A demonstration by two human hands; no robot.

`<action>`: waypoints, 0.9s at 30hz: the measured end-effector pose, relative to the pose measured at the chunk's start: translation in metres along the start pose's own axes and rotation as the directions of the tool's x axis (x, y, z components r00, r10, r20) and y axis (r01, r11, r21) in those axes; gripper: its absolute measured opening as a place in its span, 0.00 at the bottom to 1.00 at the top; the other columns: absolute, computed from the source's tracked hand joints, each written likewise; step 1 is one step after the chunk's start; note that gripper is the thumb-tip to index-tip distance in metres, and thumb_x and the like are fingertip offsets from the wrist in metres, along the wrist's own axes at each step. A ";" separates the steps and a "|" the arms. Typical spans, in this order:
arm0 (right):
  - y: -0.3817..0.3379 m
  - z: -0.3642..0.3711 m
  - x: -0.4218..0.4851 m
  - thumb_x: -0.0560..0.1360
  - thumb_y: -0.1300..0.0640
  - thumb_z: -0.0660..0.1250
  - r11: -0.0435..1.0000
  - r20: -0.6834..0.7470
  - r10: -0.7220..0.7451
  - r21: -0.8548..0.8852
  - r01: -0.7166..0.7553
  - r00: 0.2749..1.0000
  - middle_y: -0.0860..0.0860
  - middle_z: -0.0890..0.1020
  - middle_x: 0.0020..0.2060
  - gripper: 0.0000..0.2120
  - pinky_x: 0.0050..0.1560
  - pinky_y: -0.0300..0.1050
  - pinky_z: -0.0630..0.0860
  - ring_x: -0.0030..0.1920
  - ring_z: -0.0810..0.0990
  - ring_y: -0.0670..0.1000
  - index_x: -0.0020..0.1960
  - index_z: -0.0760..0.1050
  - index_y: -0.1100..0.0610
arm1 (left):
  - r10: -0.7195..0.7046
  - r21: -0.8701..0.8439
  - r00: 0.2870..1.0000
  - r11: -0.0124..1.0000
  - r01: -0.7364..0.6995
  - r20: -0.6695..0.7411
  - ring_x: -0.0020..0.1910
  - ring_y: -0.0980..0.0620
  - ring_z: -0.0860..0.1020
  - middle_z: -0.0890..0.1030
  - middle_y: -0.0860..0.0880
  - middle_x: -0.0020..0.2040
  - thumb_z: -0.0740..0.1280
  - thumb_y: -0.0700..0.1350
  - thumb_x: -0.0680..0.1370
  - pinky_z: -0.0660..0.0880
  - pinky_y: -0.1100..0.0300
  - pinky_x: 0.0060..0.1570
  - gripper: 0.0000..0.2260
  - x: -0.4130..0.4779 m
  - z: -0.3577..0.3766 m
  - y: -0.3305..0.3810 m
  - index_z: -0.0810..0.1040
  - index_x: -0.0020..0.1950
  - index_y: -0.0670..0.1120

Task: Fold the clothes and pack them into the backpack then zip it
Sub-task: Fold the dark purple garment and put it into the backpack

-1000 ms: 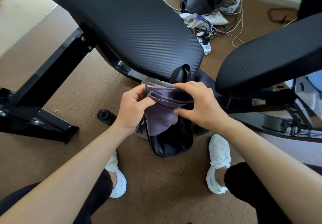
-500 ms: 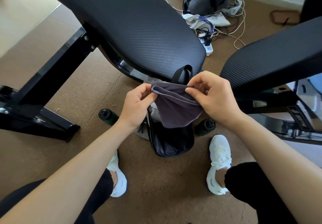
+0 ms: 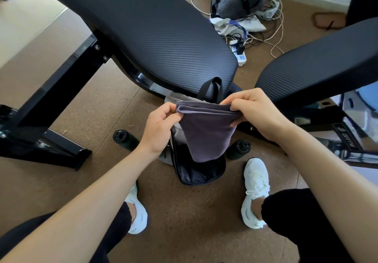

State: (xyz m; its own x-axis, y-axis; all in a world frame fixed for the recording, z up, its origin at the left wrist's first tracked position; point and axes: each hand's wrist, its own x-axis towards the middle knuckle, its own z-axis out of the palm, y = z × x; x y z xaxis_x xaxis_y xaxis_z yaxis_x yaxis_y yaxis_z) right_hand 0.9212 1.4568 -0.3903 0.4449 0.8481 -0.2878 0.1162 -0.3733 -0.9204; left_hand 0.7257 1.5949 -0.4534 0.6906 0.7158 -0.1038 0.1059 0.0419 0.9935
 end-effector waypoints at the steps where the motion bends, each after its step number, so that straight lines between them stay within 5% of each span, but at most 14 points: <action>1: -0.001 -0.002 -0.001 0.74 0.57 0.64 0.998 0.010 -0.024 -0.058 0.025 1.000 0.50 0.87 0.40 0.12 0.42 0.47 0.79 0.42 0.84 0.46 0.43 0.87 0.53 | 0.000 -0.022 1.000 1.000 0.000 0.016 0.47 0.50 0.78 0.82 0.46 0.44 0.65 0.42 0.78 0.74 0.51 0.52 0.06 0.000 0.001 0.001 0.81 0.47 0.44; 4: 0.000 -0.002 -0.007 0.73 0.41 0.73 0.918 0.083 -0.102 -0.376 0.126 0.991 0.48 0.86 0.42 0.12 0.51 0.49 0.77 0.46 0.83 0.48 0.51 0.85 0.46 | 0.010 -0.069 0.995 0.998 -0.003 0.102 0.44 0.52 0.77 0.81 0.47 0.43 0.63 0.40 0.78 0.74 0.59 0.48 0.06 -0.002 0.006 0.007 0.79 0.47 0.43; 8: 0.004 0.022 -0.004 0.64 0.27 0.68 0.671 0.182 -0.270 -0.669 0.320 0.946 0.41 0.83 0.52 0.36 0.63 0.52 0.70 0.55 0.80 0.44 0.66 0.77 0.45 | 0.021 -0.084 0.977 0.996 -0.003 0.213 0.41 0.55 0.77 0.82 0.52 0.40 0.64 0.39 0.78 0.73 0.62 0.43 0.10 -0.004 0.013 0.012 0.82 0.43 0.52; 13: 0.012 0.040 0.002 0.78 0.44 0.68 0.681 0.167 -0.404 -0.601 0.418 0.899 0.45 0.77 0.34 0.13 0.42 0.55 0.75 0.36 0.76 0.49 0.46 0.76 0.54 | 0.045 -0.110 0.976 0.994 -0.021 0.213 0.45 0.52 0.78 0.82 0.48 0.44 0.63 0.39 0.79 0.74 0.61 0.48 0.07 -0.003 0.011 0.014 0.81 0.49 0.45; 17: 0.013 0.039 0.001 0.81 0.44 0.60 0.639 0.125 -0.490 -0.622 0.453 0.863 0.46 0.79 0.37 0.15 0.42 0.56 0.76 0.40 0.78 0.51 0.48 0.78 0.54 | 0.057 -0.088 0.967 0.995 -0.036 0.247 0.47 0.49 0.77 0.80 0.45 0.46 0.66 0.38 0.78 0.74 0.56 0.50 0.06 -0.003 0.006 0.007 0.79 0.53 0.42; 20: 0.012 0.035 -0.001 0.82 0.49 0.63 0.621 0.121 -0.559 -0.594 0.511 0.820 0.47 0.79 0.39 0.12 0.42 0.55 0.76 0.41 0.79 0.51 0.49 0.79 0.57 | 0.069 0.039 0.941 0.996 -0.086 0.331 0.50 0.51 0.82 0.83 0.46 0.49 0.73 0.33 0.75 0.78 0.56 0.50 0.13 -0.007 0.011 -0.007 0.79 0.58 0.40; 27: 0.014 0.002 -0.001 0.82 0.51 0.65 0.710 -0.135 -0.584 -0.563 0.423 0.801 0.53 0.80 0.37 0.15 0.43 0.56 0.75 0.40 0.79 0.54 0.47 0.79 0.63 | -0.111 0.433 0.930 0.900 -0.055 0.349 0.45 0.45 0.85 0.87 0.44 0.44 0.77 0.55 0.69 0.81 0.39 0.47 0.20 -0.011 0.011 -0.045 0.84 0.48 0.39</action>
State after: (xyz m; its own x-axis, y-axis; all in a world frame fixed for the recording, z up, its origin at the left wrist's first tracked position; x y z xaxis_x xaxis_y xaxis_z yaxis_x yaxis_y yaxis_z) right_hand 0.9204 1.4513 -0.4039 0.4079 0.8464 0.3425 0.7704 -0.1177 -0.6266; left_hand 0.7208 1.5775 -0.4972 0.8808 0.4177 -0.2231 0.3668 -0.3037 0.8793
